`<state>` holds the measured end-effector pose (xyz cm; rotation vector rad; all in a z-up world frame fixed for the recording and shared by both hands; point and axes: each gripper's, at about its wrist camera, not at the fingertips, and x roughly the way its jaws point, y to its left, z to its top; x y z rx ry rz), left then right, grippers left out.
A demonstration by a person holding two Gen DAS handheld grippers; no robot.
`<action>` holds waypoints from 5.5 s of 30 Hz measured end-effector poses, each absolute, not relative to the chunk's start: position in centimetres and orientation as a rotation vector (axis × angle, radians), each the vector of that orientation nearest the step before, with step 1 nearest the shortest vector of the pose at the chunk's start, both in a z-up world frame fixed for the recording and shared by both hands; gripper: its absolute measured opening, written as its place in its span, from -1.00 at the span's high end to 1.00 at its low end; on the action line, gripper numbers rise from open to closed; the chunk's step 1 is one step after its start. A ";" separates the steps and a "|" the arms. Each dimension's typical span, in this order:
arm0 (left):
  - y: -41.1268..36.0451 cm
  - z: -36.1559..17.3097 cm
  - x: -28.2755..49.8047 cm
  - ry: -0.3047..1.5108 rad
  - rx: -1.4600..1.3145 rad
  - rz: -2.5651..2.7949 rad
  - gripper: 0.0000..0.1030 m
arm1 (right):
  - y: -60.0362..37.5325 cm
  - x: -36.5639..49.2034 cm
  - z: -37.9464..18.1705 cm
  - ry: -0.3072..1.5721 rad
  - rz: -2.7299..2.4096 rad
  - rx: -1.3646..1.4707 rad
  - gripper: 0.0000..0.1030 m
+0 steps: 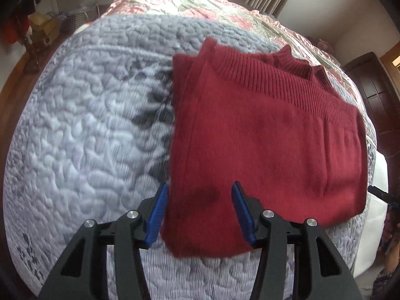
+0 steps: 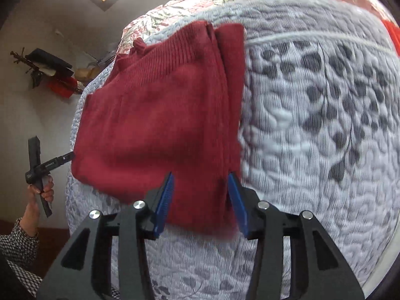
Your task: Fold small clothes
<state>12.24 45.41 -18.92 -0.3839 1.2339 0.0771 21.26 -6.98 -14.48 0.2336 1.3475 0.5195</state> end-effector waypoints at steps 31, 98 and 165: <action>41.3 -22.1 11.8 1.267 -0.173 0.117 0.58 | -6.7 19.2 -20.5 1.459 0.428 0.138 0.88; 36.6 -21.2 19.7 1.218 -0.196 0.131 0.01 | -7.4 27.0 -19.1 1.411 0.460 0.370 0.52; 39.7 -15.4 17.7 1.127 -0.343 -0.012 -0.14 | 19.3 23.2 -10.5 1.365 0.750 0.131 0.04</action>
